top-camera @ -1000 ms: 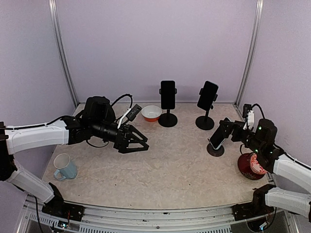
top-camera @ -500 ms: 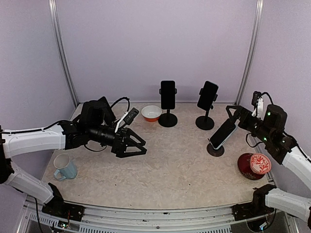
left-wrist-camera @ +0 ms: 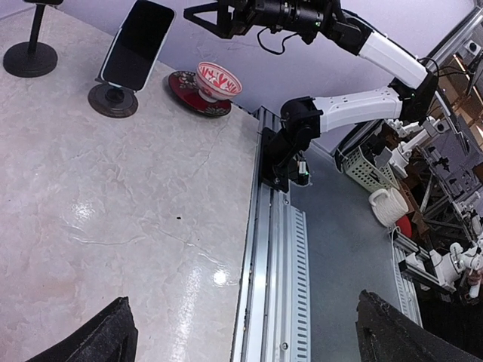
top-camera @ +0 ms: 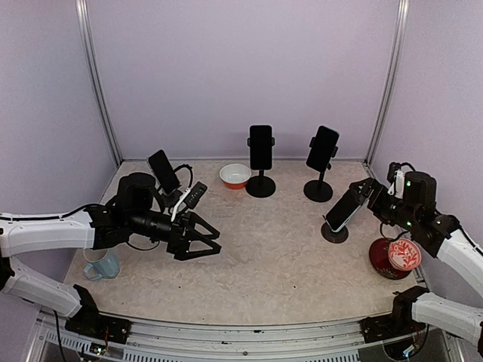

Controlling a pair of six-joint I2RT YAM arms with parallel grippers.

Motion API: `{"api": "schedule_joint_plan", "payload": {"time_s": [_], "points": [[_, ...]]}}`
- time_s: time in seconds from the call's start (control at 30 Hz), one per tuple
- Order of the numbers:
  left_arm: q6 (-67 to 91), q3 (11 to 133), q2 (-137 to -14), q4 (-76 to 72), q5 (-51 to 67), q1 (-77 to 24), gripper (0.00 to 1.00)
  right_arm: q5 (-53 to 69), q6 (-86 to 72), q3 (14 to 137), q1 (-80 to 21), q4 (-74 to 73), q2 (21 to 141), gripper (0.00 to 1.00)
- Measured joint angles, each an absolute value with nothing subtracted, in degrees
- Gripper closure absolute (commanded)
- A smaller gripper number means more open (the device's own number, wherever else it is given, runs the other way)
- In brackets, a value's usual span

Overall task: Place the phone on the phone stand
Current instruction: Pick up the phone stand with the phone from the center of the board.

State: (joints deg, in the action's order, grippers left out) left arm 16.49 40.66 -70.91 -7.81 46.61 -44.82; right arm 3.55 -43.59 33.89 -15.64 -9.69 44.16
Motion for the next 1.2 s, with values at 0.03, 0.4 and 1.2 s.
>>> {"api": "schedule_joint_plan", "payload": {"time_s": [0.03, 0.4, 1.2], "points": [[16.6, 39.8, -70.7, -8.7, 46.4, -44.9, 0.01, 3.6, -44.5, 32.8, -15.6, -9.8, 43.5, 0.0], [19.8, 31.1, -65.3, -15.9, 41.8, -47.0, 0.01, 2.7, -48.1, 23.4, -16.4, -4.8, 47.4, 0.14], [24.4, 27.1, -70.8, -26.6, 38.6, -47.8, 0.01, 0.3, -45.1, 21.6, -19.0, 18.5, 67.8, 0.28]]}}
